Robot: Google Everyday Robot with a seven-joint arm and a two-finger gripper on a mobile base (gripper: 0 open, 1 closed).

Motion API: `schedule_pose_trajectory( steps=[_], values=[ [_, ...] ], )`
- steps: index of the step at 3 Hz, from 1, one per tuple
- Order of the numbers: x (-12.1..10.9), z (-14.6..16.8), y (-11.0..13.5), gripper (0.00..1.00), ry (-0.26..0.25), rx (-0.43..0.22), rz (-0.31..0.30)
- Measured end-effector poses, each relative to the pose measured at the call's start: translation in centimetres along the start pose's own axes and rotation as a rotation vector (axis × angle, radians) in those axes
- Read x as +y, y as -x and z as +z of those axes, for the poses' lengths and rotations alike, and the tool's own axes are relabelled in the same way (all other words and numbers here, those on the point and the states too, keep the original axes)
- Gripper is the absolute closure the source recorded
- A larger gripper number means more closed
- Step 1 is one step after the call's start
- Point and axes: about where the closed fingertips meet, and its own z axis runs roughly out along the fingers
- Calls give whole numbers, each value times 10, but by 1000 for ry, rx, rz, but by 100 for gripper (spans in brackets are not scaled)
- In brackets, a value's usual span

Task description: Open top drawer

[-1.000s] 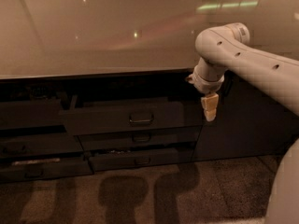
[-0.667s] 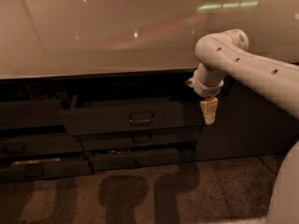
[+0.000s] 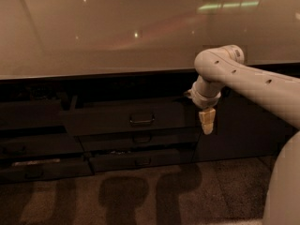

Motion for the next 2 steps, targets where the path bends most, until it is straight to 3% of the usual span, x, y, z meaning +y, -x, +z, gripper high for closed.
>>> schedule_pose_trajectory(
  steps=[2],
  values=[
    [0, 0, 0, 42, 0, 0, 0]
  ],
)
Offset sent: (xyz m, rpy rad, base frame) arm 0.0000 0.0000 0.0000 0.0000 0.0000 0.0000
